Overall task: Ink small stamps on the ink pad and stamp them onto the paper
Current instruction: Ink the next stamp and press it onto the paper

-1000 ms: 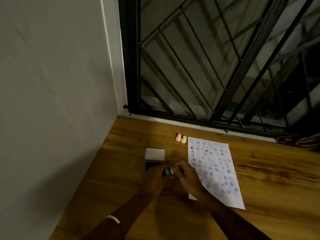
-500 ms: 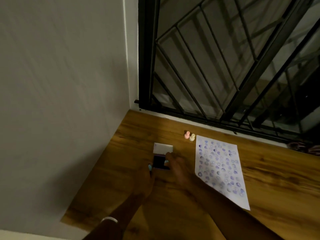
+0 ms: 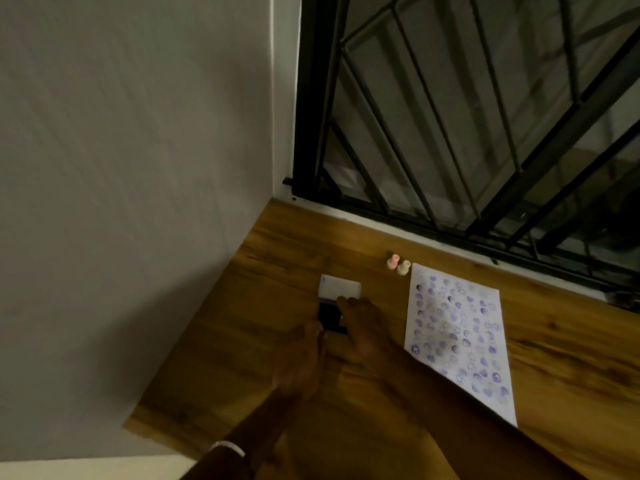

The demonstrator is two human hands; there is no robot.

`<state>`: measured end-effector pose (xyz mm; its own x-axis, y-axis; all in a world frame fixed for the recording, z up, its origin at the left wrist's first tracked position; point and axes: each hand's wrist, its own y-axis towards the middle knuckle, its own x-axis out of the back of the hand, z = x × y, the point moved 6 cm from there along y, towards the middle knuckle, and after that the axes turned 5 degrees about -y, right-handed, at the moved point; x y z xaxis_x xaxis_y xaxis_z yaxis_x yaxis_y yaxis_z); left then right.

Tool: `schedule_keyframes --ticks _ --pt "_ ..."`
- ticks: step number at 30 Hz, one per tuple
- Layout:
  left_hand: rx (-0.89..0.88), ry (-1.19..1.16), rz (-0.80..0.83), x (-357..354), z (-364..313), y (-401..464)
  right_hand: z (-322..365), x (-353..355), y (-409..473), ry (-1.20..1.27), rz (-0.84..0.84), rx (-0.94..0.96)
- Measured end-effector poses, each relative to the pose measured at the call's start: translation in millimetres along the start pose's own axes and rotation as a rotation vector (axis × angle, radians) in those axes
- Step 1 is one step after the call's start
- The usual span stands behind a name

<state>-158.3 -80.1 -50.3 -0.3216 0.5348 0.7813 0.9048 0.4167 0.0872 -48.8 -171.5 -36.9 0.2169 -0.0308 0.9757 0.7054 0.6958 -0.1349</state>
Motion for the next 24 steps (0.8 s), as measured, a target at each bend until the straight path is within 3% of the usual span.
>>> schedule_keyframes --ticks 10,16,20,24 --pt "0.002 -0.019 0.009 -4 7 1 8 18 -3 -0.064 0.063 -0.03" --pt "0.047 -0.135 0.054 0 3 1 -12 57 -40 0.165 -0.178 -0.175" --pt "-0.051 -0.179 0.072 0 -21 -2 -52 66 -81 -0.036 -0.26 -0.215" --pt "-0.126 -0.225 0.235 -30 -66 -11 -99 54 -130 -0.086 -0.176 -0.378"
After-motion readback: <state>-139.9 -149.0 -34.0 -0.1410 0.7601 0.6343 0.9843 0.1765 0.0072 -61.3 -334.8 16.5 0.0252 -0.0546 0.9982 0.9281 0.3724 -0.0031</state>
